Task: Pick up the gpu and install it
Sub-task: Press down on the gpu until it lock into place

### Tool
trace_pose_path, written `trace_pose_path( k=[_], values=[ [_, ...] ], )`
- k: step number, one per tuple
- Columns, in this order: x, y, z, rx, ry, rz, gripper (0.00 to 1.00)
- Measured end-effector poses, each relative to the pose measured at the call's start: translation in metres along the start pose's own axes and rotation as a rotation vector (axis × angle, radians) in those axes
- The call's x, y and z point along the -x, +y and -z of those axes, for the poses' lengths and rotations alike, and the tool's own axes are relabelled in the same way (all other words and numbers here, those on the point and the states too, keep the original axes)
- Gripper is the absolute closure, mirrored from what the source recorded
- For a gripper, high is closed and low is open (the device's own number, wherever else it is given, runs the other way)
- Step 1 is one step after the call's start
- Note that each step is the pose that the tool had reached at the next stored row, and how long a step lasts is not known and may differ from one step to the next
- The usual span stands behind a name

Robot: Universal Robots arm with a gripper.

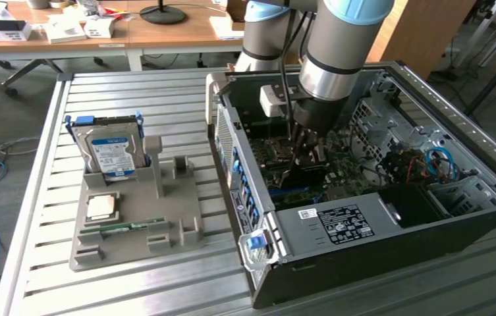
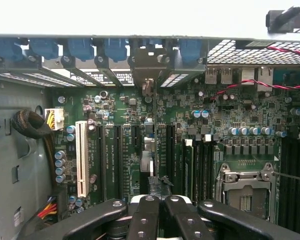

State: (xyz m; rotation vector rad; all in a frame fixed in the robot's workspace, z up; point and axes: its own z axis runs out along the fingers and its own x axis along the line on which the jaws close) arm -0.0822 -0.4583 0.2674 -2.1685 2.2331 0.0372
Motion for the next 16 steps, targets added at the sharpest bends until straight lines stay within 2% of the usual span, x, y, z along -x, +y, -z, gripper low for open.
trace_pose_path(
  k=[16],
  values=[
    [0.0012,0.0,-0.0006,0.0,0.0002,0.0,0.89]
  ],
)
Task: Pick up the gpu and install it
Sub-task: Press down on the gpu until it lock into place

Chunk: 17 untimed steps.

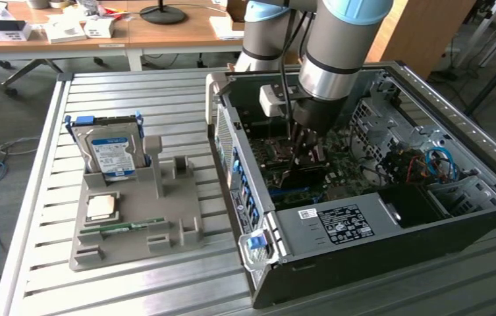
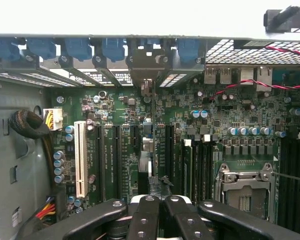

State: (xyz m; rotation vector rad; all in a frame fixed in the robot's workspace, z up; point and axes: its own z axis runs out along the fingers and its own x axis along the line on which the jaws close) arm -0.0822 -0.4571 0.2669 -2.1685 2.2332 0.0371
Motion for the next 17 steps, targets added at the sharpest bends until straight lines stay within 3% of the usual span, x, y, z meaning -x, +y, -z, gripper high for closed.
trace_pose_path(
  k=[17],
  values=[
    [-0.0001,0.0003,-0.0012,-0.0001,-0.0008,0.0,0.89]
  ],
)
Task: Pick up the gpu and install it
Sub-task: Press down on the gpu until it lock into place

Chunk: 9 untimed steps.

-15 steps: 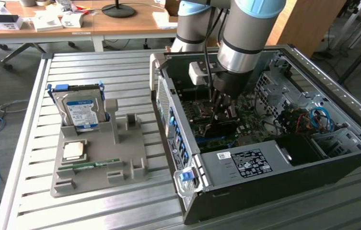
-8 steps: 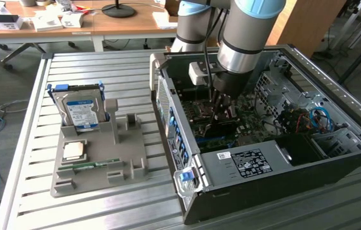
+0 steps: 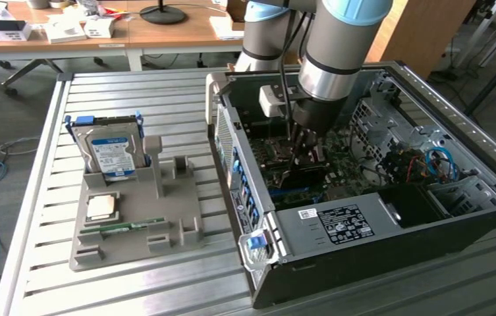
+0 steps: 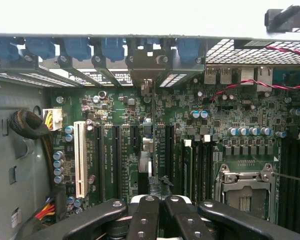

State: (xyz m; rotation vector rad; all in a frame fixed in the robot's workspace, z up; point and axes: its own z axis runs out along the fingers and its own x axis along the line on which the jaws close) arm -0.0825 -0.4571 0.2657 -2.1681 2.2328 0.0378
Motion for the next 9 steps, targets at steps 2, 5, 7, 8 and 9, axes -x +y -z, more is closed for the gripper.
trace_pose_path(
  k=[2,5,7,8,9],
  values=[
    [0.0,0.0004,-0.0001,0.0001,-0.0007,0.0,0.89],
    [0.0,0.0012,-0.0001,0.0001,-0.0014,0.0,0.89],
    [0.0,0.0019,-0.0002,0.0002,-0.0018,0.0,0.89],
    [0.0,0.002,-0.0002,0.0002,-0.0018,0.0,0.89],
    [0.0,0.002,-0.0003,0.0002,-0.0019,0.0,0.89]
  ],
)
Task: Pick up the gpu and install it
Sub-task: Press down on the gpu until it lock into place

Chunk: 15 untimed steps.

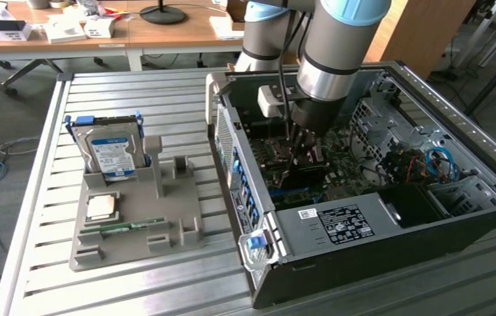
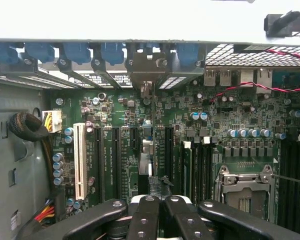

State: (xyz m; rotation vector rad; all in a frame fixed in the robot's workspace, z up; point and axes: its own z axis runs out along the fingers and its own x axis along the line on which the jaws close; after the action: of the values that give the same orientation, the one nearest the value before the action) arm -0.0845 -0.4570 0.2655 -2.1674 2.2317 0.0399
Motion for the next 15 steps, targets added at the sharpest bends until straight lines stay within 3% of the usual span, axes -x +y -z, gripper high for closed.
trace_pose_path(
  k=[15],
  values=[
    [-0.0001,0.0008,-0.0013,0.0002,-0.0009,0.0,0.89]
  ],
)
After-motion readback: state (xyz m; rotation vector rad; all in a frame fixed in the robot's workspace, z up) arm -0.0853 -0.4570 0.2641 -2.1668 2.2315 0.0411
